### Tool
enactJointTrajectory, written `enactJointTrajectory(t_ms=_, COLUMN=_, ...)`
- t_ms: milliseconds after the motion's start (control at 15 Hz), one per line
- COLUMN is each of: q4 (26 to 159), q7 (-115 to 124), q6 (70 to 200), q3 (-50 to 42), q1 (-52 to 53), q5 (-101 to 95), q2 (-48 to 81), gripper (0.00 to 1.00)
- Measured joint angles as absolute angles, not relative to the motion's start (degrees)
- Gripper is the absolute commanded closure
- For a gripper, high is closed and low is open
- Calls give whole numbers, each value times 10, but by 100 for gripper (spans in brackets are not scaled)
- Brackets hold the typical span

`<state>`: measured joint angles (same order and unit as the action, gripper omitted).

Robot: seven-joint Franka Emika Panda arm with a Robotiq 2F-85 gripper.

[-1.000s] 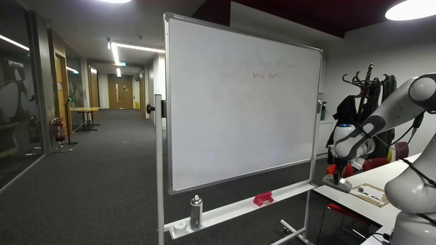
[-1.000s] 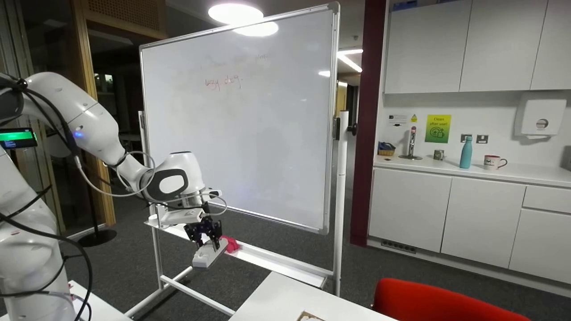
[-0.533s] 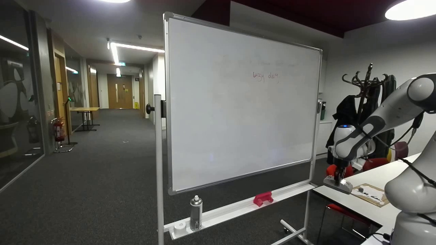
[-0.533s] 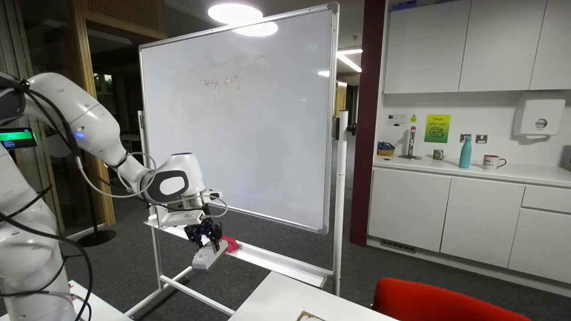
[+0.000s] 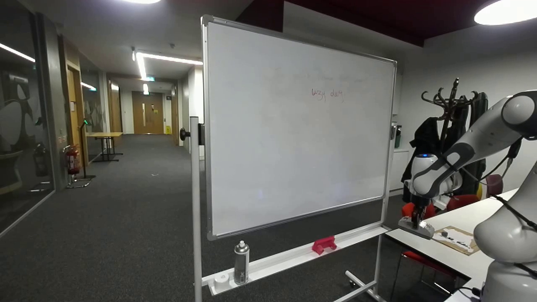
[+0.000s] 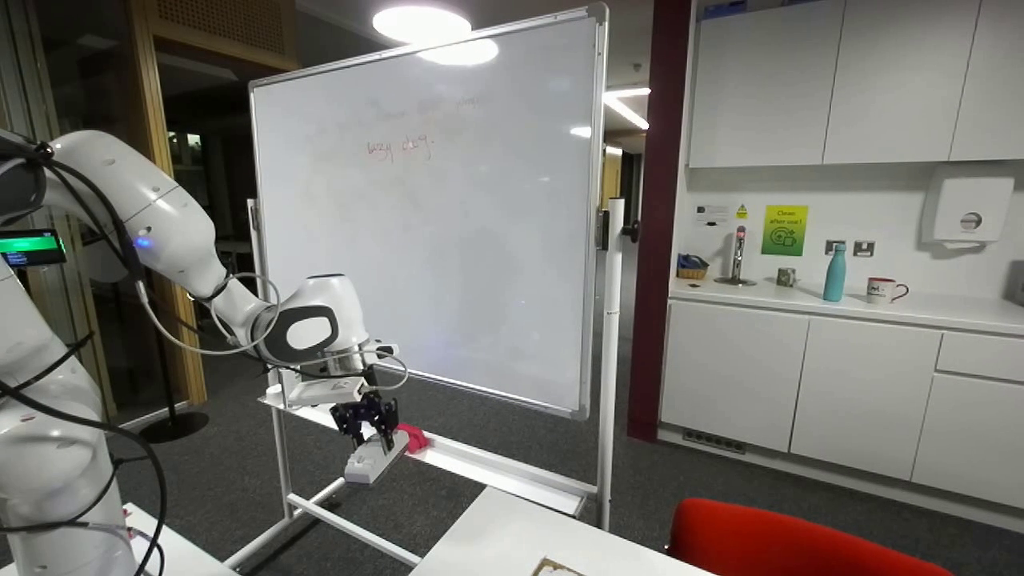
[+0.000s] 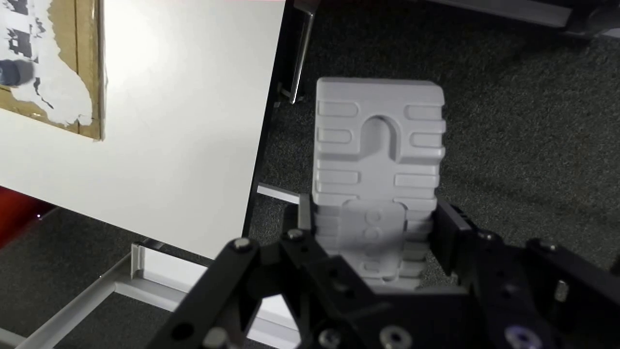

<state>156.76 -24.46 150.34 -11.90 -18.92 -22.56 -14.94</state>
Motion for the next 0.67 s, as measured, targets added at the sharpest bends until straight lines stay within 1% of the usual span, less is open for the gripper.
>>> enactJointTrajectory(t_ms=67, q4=1568, q7=-245, q6=1503, q3=-119, q1=-189, q5=-226, q2=-149, gripper=66)
enactJointTrajectory(t_ms=467, q4=1568, q7=-242, q6=1501, q3=-119, q1=-178, q5=-224, q2=-155, gripper=66)
enactJointTrajectory(t_ms=667, q4=1571, q7=-232, q6=1473, q3=-109, q1=-154, q5=-222, q2=-193, gripper=66)
